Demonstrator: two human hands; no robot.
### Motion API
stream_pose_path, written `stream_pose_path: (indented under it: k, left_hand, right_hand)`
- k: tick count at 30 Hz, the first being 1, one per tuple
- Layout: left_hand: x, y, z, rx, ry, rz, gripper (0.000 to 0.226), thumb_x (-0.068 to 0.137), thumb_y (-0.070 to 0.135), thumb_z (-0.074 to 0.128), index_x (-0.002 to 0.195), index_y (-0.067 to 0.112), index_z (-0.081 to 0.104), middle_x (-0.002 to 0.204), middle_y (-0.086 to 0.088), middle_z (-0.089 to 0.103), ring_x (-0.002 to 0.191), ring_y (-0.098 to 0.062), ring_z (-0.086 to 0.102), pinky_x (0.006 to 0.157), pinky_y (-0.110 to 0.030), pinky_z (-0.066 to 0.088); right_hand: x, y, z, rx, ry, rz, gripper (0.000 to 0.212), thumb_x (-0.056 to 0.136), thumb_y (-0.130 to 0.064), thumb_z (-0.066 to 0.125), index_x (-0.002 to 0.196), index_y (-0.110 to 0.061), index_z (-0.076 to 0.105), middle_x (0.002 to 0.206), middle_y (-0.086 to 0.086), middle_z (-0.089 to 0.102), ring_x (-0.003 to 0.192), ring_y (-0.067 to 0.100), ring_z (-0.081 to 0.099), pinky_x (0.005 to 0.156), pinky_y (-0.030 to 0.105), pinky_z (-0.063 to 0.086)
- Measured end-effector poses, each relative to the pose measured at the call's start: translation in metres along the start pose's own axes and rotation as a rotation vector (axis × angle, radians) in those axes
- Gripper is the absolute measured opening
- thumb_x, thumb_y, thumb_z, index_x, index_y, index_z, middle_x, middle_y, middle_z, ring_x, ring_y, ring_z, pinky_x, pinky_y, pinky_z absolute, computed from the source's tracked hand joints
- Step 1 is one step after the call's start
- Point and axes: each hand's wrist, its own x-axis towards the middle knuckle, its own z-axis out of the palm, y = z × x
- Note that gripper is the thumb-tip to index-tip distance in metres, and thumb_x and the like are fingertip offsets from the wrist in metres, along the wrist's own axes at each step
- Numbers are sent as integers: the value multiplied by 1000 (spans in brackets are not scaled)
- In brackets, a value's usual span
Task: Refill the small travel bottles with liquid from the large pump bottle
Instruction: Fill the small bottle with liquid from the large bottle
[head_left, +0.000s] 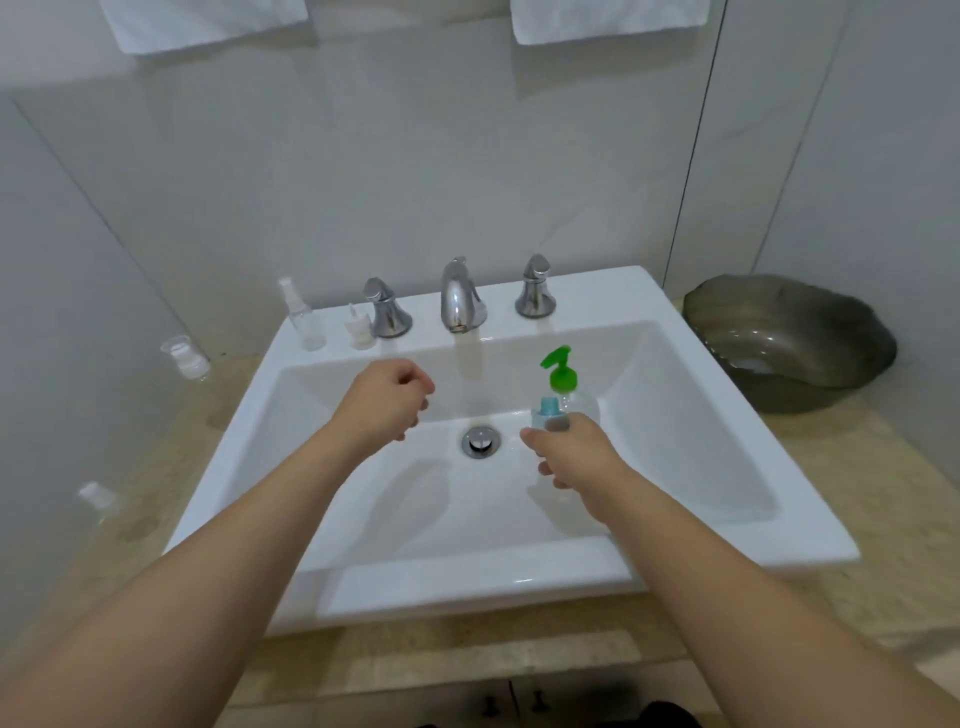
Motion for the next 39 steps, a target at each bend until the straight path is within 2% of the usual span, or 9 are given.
stream_pose_path:
  k: [3,7,10,14,18,25,29,35,39]
  left_hand:
    - [-5,36,20,107,-122,86,19,97,12,49,91,15,67,88,-4,69,68,-19,62,56,-28,50]
    - [-3,87,43,241,-167,199,19,98,19,50,97,12,68,93,-7,71,76,-24,68,62,-35,59]
    - [13,114,53,395,-193,215,23,98,28,51,96,11,66,95,-11,72,80,-30,74,67,-40,63]
    - [34,139,67,557,-238,186,33,100,37,51,92,7,63,91,-11,72,68,-24,68,56,-29,55]
    - [43,152,78,715,-241,214,39,97,43,58,73,13,52,73,-3,66,57,-17,56,56,-27,47]
    - [47,154,81,881,-242,227,38,93,40,61,69,17,43,62,-1,61,54,-14,54,56,-28,44]
    - [43,153,84,850,-236,180,34,98,27,54,67,16,47,56,3,57,48,-12,51,52,-27,42]
    - [38,148,93,369,-270,-223,32,97,13,44,67,9,52,39,3,45,28,-9,32,34,-13,24]
    - [38,146,97,247,-278,-353,32,100,16,37,70,11,47,32,5,41,21,-5,28,30,-11,20]
  right_hand:
    - [-1,5,-13,-53,-32,1,40,87,-32,67,117,-10,53,109,8,61,97,26,62,72,32,46]
    - [0,6,-26,-170,-22,-41,27,84,-33,67,99,-15,52,99,4,59,93,25,63,78,37,50]
    - [0,5,-34,-257,4,-84,32,85,-35,65,107,-15,52,93,-3,53,91,22,60,80,35,49]
    - [4,8,-40,-277,20,-82,39,84,-40,64,115,-19,53,101,-6,53,93,17,58,78,31,49]
    - [7,6,-39,-279,29,-106,38,83,-42,61,114,-22,52,96,-9,53,93,19,60,82,36,52]
    - [9,4,-51,-418,73,-165,28,87,-39,56,105,-19,47,94,-3,54,89,23,57,75,33,46]
    - [10,5,-57,-450,90,-169,29,87,-37,57,106,-19,46,95,-1,55,89,25,57,73,32,45]
    - [9,5,-54,-437,112,-224,32,88,-41,56,108,-19,47,95,-1,55,88,24,57,74,33,46]
    - [12,3,-56,-377,172,-255,27,88,-37,57,106,-21,45,95,-2,54,85,22,53,69,31,41]
